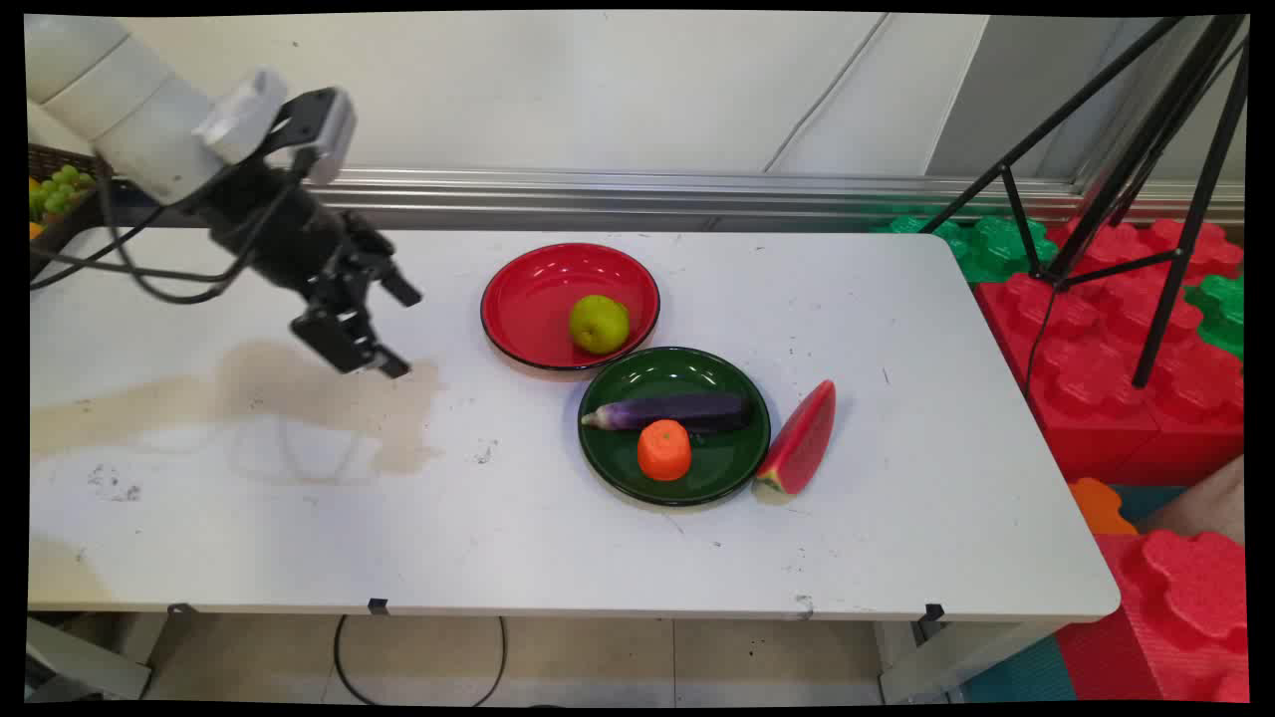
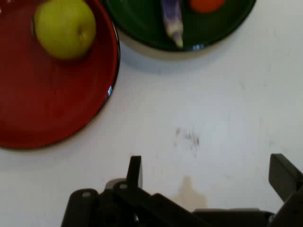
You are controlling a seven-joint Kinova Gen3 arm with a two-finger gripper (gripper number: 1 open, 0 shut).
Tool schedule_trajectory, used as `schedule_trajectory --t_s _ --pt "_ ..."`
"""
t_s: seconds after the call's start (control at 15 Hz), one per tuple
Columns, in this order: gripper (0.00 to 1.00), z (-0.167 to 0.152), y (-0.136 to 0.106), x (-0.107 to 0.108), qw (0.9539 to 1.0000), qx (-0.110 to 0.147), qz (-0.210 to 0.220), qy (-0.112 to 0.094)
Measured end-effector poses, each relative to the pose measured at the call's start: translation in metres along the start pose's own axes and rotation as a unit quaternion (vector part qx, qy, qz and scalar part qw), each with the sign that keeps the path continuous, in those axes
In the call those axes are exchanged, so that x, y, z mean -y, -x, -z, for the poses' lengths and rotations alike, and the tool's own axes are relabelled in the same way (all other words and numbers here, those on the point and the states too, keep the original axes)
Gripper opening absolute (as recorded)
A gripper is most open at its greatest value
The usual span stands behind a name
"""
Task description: Pick up the eggplant from the green plate
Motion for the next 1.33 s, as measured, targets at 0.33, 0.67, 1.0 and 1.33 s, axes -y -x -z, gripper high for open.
schedule_trajectory --t_s 0.33,0.67,1.0,1.33 --pt "1.00 -0.014 -0.043 -0.003 0.9997 -0.016 0.007 -0.014" --pt "1.00 -0.040 -0.085 -0.009 0.9994 -0.020 0.010 -0.025" --pt "1.00 -0.078 -0.130 -0.015 0.9989 -0.013 0.019 -0.040" --pt "1.00 -0.115 -0.163 -0.014 0.9984 -0.004 0.025 -0.051"
